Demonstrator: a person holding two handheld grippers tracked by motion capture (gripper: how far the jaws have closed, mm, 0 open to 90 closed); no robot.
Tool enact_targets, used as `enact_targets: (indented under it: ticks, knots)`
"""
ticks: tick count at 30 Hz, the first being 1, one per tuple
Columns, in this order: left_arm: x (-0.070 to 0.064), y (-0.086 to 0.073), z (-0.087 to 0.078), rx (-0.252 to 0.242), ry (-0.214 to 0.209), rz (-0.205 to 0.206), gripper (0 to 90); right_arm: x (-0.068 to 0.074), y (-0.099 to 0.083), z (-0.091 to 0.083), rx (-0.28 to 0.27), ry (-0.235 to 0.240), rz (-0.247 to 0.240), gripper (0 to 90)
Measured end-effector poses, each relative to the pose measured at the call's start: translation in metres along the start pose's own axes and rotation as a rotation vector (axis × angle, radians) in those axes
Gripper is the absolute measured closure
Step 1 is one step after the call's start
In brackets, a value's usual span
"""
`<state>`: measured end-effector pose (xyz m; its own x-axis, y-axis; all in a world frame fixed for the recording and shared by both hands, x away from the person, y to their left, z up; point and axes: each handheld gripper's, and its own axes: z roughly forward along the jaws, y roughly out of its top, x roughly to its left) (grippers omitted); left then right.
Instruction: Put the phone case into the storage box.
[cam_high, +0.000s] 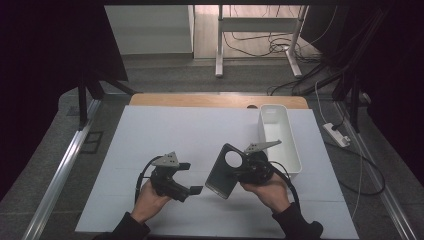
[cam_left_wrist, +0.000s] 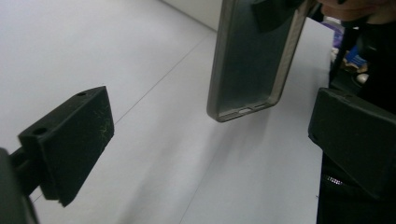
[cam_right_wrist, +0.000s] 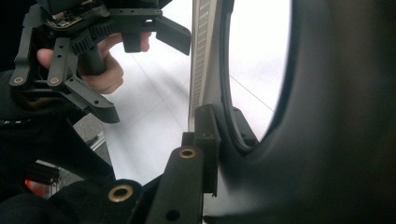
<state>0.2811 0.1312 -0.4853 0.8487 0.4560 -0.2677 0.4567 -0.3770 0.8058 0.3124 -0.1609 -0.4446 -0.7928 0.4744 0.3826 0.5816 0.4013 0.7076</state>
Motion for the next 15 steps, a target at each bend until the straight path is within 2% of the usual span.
enact_targets:
  ticks: [6,15]
  knots:
    - [-0.003,0.0,0.006,0.024,-0.031,0.039,0.0,0.003,0.0,0.001,0.022,0.01,-0.044,85.6]
    - [-0.006,0.003,0.012,0.033,-0.067,0.031,0.0,0.006,-0.001,0.004,0.035,0.054,-0.075,85.6]
